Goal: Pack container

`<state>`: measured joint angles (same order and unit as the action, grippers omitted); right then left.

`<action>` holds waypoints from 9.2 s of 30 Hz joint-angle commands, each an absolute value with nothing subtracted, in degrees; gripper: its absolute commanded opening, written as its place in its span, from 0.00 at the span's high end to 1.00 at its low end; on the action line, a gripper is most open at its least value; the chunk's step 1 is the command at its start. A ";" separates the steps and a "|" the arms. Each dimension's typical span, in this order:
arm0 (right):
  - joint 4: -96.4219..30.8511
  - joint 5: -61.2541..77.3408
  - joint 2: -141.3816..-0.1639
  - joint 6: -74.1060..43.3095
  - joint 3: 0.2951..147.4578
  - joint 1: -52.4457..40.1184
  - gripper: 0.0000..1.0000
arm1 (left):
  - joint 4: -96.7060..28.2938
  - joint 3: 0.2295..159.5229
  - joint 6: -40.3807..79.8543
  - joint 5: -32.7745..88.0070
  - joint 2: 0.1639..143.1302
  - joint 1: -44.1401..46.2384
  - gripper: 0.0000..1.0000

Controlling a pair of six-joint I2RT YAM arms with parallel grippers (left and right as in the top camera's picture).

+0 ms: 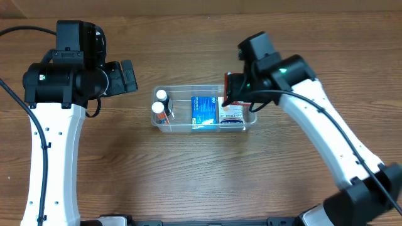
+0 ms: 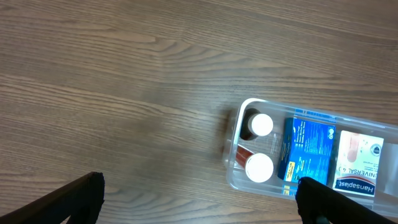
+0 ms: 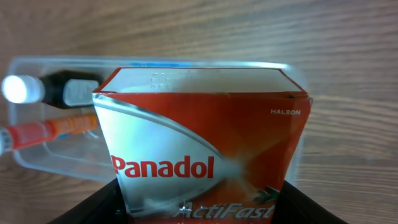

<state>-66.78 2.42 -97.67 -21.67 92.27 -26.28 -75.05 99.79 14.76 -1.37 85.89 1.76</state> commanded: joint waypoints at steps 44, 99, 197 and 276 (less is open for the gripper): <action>-54.94 -6.79 -94.89 -22.24 98.43 -6.81 0.00 | -71.99 100.22 11.55 -3.81 90.21 1.52 0.00; -54.72 -8.99 -40.69 -24.23 51.00 -11.92 0.00 | -70.54 58.13 14.37 -8.75 32.62 2.55 0.00; -4.82 0.14 -0.27 5.85 0.45 -2.50 0.00 | -70.54 58.13 14.37 -8.75 32.62 2.55 0.00; -4.82 0.14 -0.27 5.85 0.45 -2.50 0.00 | -4.45 0.27 1.39 1.06 0.19 -2.57 0.00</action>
<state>-5.17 0.03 -0.80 5.80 1.06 -2.66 -4.36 0.45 -0.12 1.08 0.75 -2.37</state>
